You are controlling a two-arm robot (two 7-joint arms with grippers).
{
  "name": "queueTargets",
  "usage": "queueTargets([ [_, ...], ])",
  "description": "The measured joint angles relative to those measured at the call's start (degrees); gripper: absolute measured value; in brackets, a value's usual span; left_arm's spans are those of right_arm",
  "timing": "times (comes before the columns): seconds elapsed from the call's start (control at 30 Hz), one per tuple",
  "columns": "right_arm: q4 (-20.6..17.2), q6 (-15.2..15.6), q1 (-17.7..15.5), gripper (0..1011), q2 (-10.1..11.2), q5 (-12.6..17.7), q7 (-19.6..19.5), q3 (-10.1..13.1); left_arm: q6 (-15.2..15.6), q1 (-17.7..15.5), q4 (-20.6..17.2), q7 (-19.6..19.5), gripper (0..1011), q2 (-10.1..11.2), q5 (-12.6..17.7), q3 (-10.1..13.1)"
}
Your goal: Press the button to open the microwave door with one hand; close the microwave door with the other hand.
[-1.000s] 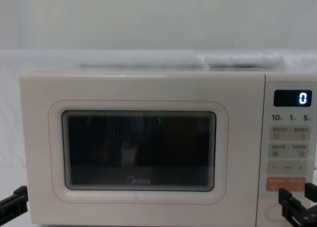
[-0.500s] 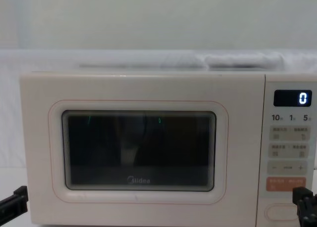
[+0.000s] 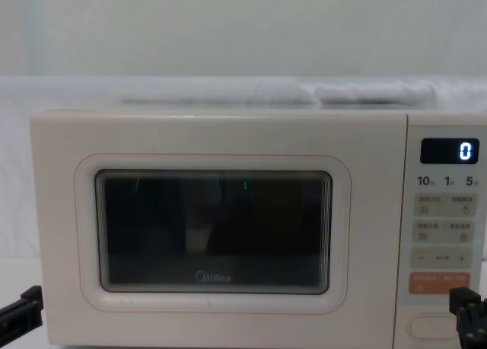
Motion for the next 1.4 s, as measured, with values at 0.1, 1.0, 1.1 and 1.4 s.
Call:
queueTargets([
  [0.1,0.0,0.0,0.0,0,0.0,0.0,0.0,0.0,0.0,0.0,0.0,0.0,1001,0.0,0.0,0.0],
  [1.0,-5.0,14.2,2.2,0,-1.6,2.4,8.3,4.0,0.0,0.0,0.0,0.0,1001,0.0,0.0,0.0],
  [1.1,-4.0,14.5,3.0,0,-1.8,2.3,8.5,4.1,0.0,0.0,0.0,0.0,1001,0.0,0.0,0.0],
  [1.4,0.4,15.1,5.6,0,-2.9,1.8,9.0,4.0,0.0,0.0,0.0,0.0,1001,0.0,0.0,0.0],
])
